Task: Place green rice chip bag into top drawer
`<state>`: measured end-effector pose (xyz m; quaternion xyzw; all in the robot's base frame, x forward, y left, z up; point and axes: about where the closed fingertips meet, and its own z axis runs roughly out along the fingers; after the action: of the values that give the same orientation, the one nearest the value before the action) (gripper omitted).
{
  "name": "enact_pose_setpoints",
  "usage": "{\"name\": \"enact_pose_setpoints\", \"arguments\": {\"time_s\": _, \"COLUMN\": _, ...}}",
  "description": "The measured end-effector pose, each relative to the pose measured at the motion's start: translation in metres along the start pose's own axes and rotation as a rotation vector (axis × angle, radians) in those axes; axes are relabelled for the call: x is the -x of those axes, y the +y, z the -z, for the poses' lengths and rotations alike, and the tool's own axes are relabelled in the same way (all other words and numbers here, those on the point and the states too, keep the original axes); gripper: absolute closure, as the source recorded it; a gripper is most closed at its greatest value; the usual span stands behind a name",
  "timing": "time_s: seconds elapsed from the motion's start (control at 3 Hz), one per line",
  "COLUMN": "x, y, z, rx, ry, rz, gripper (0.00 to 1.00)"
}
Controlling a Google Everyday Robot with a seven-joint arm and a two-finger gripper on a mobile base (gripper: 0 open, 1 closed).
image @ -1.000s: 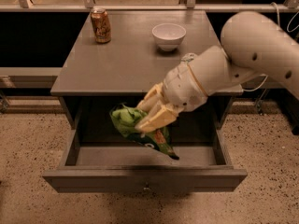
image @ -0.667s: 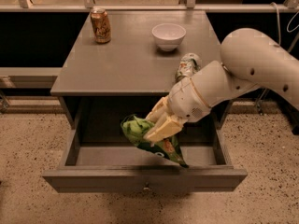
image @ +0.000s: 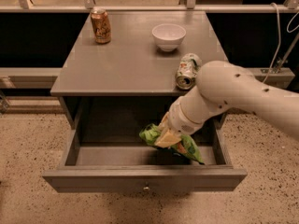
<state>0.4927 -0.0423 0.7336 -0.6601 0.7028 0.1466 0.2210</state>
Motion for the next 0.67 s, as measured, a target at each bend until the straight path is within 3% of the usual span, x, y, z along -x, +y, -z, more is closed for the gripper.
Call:
{"name": "enact_pose_setpoints", "arguments": {"time_s": 0.33, "x": -0.0152, "y": -0.0547, "z": -0.0298, "rx": -0.111, "ry": 0.132, "rz": -0.075, "gripper": 0.96}}
{"name": "enact_pose_setpoints", "arguments": {"time_s": 0.67, "x": -0.0144, "y": -0.0511, "z": -0.0296, "rx": -0.106, "ry": 0.126, "rz": -0.091, "gripper": 0.65}}
